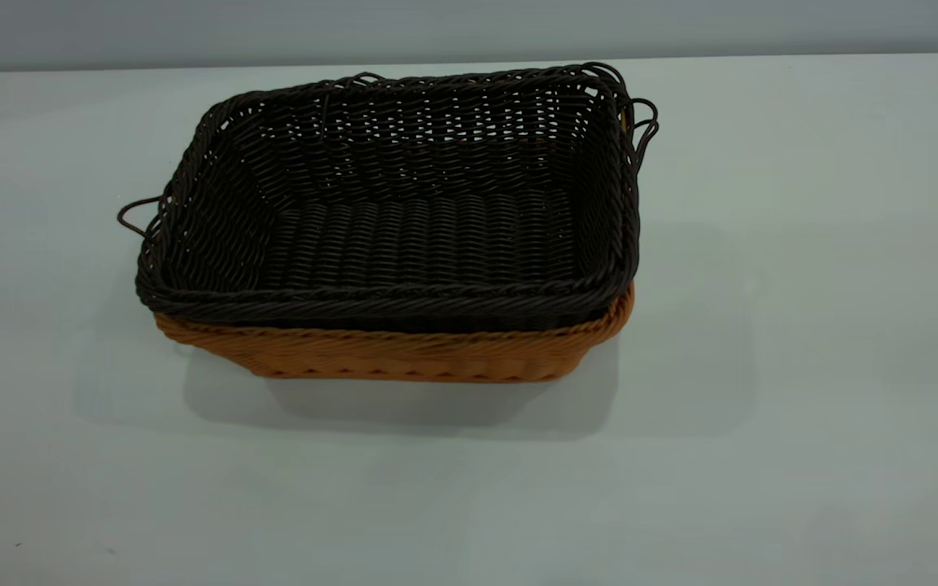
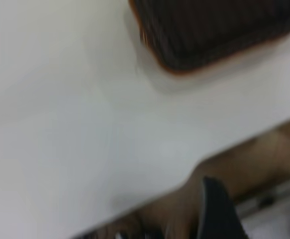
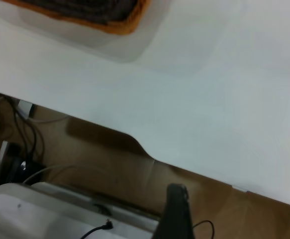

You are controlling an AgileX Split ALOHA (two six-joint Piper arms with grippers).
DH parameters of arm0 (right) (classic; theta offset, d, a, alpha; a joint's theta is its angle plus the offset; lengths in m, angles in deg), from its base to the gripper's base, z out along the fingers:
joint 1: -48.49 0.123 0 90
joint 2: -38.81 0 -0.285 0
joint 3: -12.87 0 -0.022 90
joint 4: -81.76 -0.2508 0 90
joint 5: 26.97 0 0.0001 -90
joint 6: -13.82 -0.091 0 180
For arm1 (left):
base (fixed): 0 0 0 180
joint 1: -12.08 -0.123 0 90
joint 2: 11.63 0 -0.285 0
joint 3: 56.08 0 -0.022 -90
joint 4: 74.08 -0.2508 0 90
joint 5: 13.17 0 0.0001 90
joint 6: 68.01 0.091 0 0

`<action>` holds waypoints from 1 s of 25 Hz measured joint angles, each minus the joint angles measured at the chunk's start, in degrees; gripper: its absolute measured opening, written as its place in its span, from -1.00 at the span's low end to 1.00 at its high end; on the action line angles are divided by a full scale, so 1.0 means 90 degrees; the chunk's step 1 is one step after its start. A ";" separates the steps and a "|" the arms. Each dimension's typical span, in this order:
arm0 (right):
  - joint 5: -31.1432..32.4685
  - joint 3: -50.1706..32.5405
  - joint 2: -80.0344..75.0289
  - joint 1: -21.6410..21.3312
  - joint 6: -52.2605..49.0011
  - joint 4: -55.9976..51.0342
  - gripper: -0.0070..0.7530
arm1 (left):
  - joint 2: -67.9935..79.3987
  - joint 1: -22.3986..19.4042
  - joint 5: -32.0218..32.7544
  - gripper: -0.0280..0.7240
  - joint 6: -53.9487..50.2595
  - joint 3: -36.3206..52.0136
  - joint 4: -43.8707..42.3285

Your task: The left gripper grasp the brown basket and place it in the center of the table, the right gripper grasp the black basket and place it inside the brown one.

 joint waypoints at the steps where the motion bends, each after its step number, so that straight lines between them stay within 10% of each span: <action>1: -0.0049 -0.0270 0.0302 0.0000 0.0000 0.0027 0.48 | -0.0094 0.0000 0.0000 0.08 -0.0006 0.0328 0.0005; 7: -0.0294 -0.0650 0.1596 0.0000 0.0000 0.0155 0.48 | -0.0702 0.0000 -0.0032 0.08 -0.0012 0.1866 0.0082; 25: -0.0288 -0.0650 0.2591 -0.0307 0.0000 0.0196 0.48 | -0.1948 0.0000 -0.0273 0.08 -0.0024 0.2074 0.0445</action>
